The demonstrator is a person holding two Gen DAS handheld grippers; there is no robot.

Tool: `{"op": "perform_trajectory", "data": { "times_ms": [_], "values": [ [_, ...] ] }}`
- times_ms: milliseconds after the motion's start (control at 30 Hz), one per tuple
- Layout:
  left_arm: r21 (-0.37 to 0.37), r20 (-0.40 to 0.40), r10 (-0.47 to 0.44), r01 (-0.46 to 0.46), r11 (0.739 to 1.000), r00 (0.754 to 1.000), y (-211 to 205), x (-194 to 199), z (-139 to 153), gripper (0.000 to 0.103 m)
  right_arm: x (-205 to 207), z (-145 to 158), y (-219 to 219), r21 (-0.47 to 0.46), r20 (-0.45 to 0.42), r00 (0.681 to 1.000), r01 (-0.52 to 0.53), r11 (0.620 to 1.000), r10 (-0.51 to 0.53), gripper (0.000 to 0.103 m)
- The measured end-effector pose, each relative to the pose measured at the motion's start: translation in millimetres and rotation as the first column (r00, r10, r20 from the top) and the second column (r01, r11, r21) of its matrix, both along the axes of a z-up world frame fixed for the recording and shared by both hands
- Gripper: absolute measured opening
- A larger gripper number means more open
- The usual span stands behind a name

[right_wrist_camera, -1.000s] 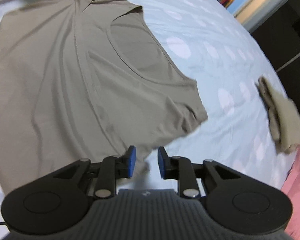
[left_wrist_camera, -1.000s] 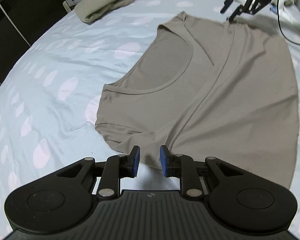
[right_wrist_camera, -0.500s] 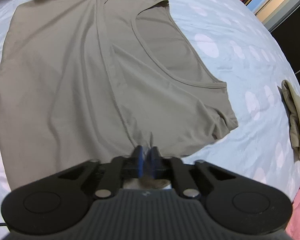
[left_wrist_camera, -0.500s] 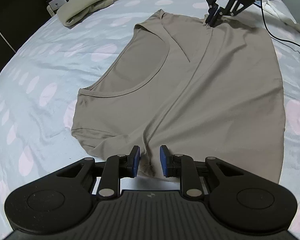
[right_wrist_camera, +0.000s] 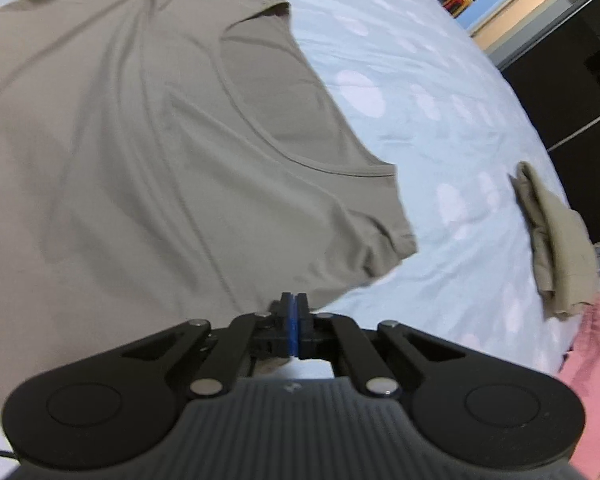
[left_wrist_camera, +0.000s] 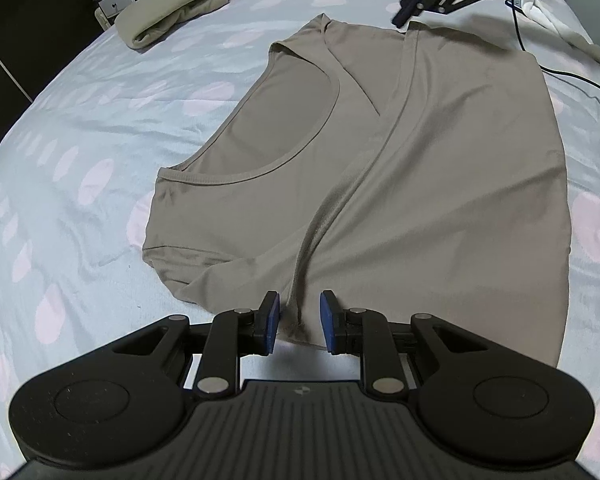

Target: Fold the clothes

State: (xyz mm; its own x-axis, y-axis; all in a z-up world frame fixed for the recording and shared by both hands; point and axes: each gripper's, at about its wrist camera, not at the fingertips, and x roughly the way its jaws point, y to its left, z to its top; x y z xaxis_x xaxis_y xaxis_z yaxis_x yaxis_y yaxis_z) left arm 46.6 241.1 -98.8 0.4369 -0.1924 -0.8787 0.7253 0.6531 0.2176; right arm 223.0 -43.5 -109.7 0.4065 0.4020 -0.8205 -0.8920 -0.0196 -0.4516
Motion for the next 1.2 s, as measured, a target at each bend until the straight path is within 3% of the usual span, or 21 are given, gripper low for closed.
{"op": "perform_trajectory", "data": {
  "times_ms": [100,200,267,400,500,600,667,733,800,867,900,1067,1200],
  "values": [
    [-0.015,-0.001,-0.001,0.001,1.000,1.000,0.0,-0.5,1.0,0.020,3.6,1.5,1.5,0.010,0.016,1.000,0.020,1.000,-0.021,0.000],
    [-0.005,0.005,-0.014,0.014,1.000,1.000,-0.7,-1.0,3.4,0.021,-0.6,6.7,2.1,0.033,-0.006,1.000,0.007,0.999,-0.007,0.007],
    [0.002,0.015,-0.012,0.012,1.000,1.000,0.7,0.7,6.8,0.021,-4.6,9.9,3.7,0.056,-0.031,0.999,-0.010,0.998,0.012,0.022],
    [-0.028,0.004,0.019,-0.019,0.999,1.000,6.1,6.5,12.0,0.028,-14.1,9.3,9.3,0.063,-0.089,0.994,-0.058,0.996,0.064,0.023],
    [-0.003,-0.024,-0.006,0.006,1.000,1.000,0.3,5.0,3.4,0.034,-19.8,1.4,15.0,0.040,-0.114,0.990,-0.082,0.996,0.086,0.026],
    [0.037,-0.046,0.022,-0.020,0.999,0.999,-4.2,8.3,-8.6,0.033,-23.0,-7.8,19.6,0.007,-0.127,0.988,-0.088,0.996,0.089,0.022],
    [0.015,-0.078,0.050,-0.049,0.999,0.996,-1.9,11.5,-10.8,0.018,-25.1,-8.3,21.1,-0.003,-0.123,0.988,-0.092,0.996,0.091,0.003],
    [-0.003,-0.106,0.065,-0.066,0.998,0.992,0.1,14.6,-9.9,0.017,-23.9,-4.4,21.2,0.004,-0.136,0.986,-0.092,0.996,0.091,0.004],
    [-0.017,-0.101,0.091,-0.093,0.996,0.991,3.9,16.8,-6.6,0.018,-21.7,0.8,19.5,0.013,-0.150,0.985,-0.088,0.996,0.089,0.008],
    [-0.059,-0.115,0.128,-0.135,0.989,0.985,11.4,20.5,-2.2,0.018,-17.4,7.4,14.6,0.013,-0.163,0.983,-0.079,0.997,0.080,0.041],
    [-0.079,-0.131,0.146,-0.157,0.984,0.980,15.3,22.7,-0.7,0.018,-13.6,10.5,10.4,0.012,-0.170,0.983,-0.072,0.997,0.073,0.044],
    [-0.116,-0.203,0.176,-0.202,0.972,0.963,21.0,27.6,-6.2,0.018,11.1,17.4,-11.1,-0.005,-0.210,0.978,0.011,1.000,-0.012,0.044],
    [-0.129,-0.236,0.190,-0.224,0.966,0.953,19.2,31.3,-9.9,0.018,27.6,8.7,-18.7,-0.026,-0.281,0.953,0.110,0.994,-0.113,0.046]
  ]
}}
